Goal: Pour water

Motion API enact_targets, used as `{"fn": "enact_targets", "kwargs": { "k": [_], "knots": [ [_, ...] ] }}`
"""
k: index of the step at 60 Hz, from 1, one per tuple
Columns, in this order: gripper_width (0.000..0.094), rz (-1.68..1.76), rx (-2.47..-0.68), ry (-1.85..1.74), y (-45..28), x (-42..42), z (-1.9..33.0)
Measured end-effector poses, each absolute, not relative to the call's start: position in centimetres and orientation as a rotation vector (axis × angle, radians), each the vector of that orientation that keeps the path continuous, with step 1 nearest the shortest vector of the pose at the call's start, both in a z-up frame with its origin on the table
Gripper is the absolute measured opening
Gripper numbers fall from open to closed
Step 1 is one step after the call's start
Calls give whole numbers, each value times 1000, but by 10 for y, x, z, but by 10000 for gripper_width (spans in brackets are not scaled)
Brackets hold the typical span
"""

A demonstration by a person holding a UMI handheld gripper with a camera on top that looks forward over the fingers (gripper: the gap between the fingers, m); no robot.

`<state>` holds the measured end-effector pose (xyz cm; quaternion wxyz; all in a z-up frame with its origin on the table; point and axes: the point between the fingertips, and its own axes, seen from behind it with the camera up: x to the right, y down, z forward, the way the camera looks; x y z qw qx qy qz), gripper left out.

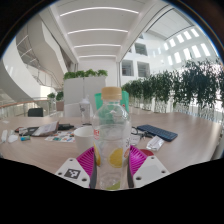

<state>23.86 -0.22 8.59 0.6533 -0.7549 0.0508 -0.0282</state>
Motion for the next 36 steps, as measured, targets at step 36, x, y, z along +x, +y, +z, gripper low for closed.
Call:
{"fn": "enact_targets", "kwargs": {
  "k": [36],
  "knots": [
    [327, -1127, -1631, -1127, 121, 303, 196]
  ]
}}
